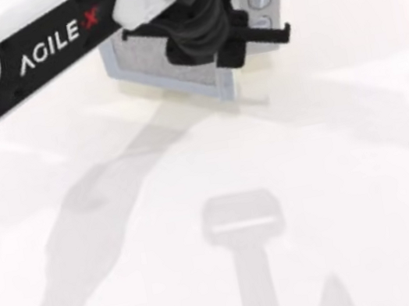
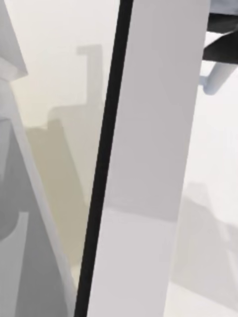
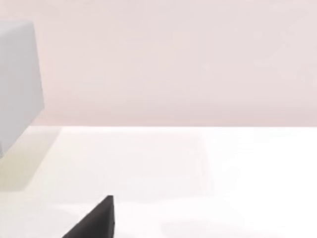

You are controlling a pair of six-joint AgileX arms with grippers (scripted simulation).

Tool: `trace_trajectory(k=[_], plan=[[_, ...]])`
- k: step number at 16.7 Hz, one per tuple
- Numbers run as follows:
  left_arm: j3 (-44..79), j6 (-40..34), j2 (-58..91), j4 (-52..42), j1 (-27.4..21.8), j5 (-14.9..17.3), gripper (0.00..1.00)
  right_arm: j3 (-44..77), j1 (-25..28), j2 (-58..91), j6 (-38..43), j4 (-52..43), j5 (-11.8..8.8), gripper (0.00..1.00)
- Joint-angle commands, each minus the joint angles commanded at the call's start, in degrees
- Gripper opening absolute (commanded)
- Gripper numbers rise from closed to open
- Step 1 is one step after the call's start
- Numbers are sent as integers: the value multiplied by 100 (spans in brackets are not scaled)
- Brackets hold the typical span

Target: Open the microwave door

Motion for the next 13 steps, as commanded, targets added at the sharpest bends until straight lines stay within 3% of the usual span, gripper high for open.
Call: trace_trajectory(k=[7,13], plan=[[-768,633,-537,350,159,317,0,0,0,0,0,0,0,100],[-777,640,-542,352,160,321,0,0,0,0,0,0,0,100]])
